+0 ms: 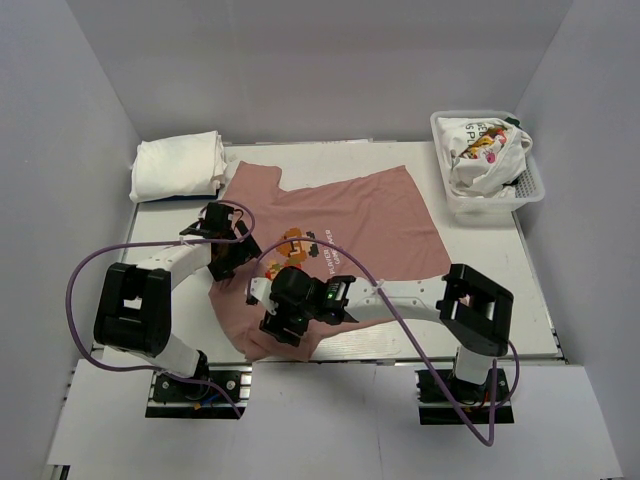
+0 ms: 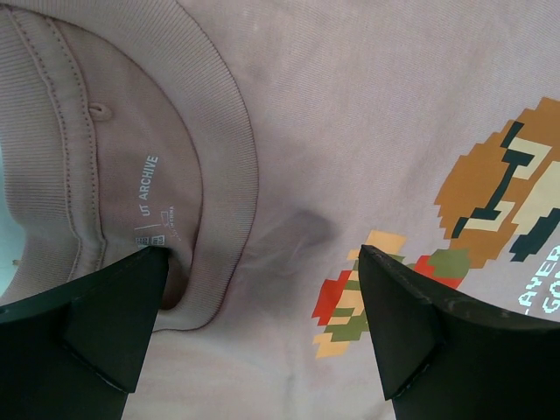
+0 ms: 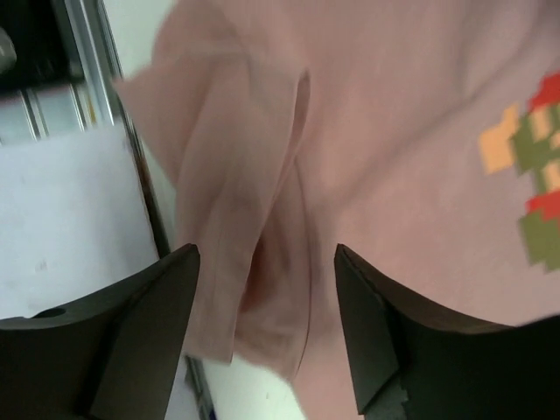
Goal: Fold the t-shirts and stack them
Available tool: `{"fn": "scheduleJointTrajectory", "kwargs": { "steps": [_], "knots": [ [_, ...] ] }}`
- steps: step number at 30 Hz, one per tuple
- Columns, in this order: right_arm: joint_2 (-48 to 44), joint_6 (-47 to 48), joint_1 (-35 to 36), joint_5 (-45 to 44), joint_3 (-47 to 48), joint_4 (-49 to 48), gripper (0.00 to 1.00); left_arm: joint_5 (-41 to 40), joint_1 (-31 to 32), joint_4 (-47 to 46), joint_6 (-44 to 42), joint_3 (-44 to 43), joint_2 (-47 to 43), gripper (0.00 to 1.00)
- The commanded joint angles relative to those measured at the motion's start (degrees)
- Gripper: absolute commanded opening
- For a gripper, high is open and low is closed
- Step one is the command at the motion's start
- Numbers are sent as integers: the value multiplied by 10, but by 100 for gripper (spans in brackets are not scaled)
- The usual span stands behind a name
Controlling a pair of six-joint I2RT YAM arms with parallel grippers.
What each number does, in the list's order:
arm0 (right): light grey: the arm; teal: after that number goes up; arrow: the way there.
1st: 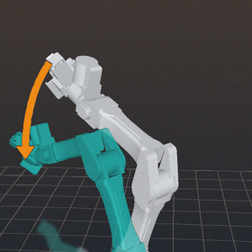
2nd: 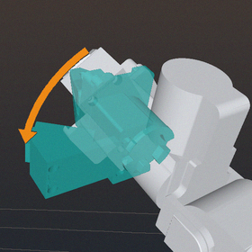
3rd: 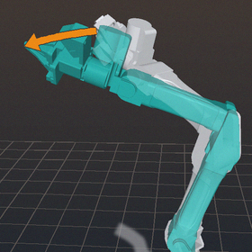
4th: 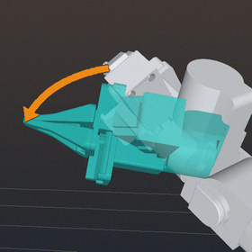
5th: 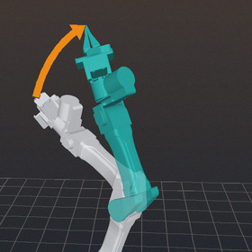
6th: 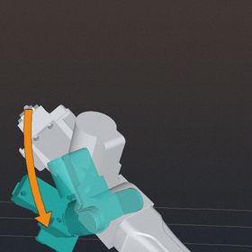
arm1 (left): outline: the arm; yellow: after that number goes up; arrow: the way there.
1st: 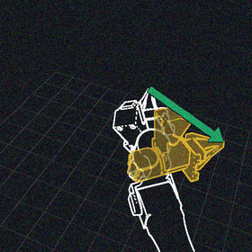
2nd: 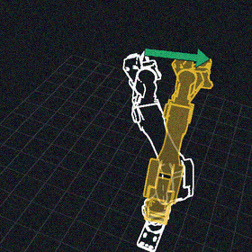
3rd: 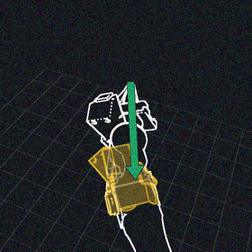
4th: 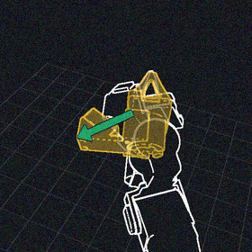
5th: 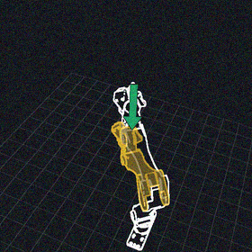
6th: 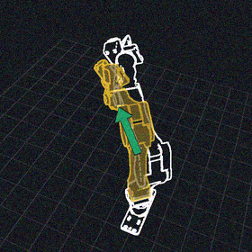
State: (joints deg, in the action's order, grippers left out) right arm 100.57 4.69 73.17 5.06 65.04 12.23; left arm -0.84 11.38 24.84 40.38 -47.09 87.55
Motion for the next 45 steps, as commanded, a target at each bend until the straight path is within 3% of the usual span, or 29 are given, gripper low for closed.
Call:
{"fn": "scheduleJointTrajectory", "kwargs": {
  "steps": [1,6,13,14,15,17,19,22,25,26,28,31,38,39,42,44,45],
  "knots": [
    [3,2,2,2,5,-105,70,8,2,-17,-8,7,3,100],
    [51,32,0,54,14,-219,73,14,2,-17,-8,7,3,100],
    [124,60,-3,37,58,-226,73,8,2,-17,-14,7,3,100],
    [129,61,-4,42,59,-229,69,8,2,-17,-20,2,3,100],
    [129,57,-3,46,62,-227,50,8,2,-17,-20,2,3,100],
    [111,49,-3,70,68,-212,22,8,2,-17,-20,-4,9,100],
    [86,43,-1,92,35,-236,7,-5,2,-17,-20,-9,17,100],
    [-6,24,0,112,-10,-236,5,1,-3,-31,-20,-35,45,100],
    [-33,6,0,137,-14,-207,3,-5,-3,-37,-25,-64,88,100],
    [-41,3,0,145,-15,-190,7,-5,-3,-37,-25,-85,101,100],
    [-49,1,2,152,-18,-168,13,-26,-3,-12,-25,-118,126,100],
    [-48,0,6,155,-18,-137,13,-32,-3,-1,-25,-144,163,100],
    [-21,1,11,130,16,-67,22,-39,-8,11,-25,-161,189,100],
    [-22,9,14,130,18,-58,7,-44,-8,11,-25,-161,189,100],
    [-28,50,24,168,24,-26,0,-59,-8,16,-30,-179,202,100],
    [-24,66,36,215,39,25,7,-66,-8,29,-30,-200,209,100],
    [-13,85,36,226,48,39,20,-66,-8,29,-30,-208,216,100]
  ]
}}
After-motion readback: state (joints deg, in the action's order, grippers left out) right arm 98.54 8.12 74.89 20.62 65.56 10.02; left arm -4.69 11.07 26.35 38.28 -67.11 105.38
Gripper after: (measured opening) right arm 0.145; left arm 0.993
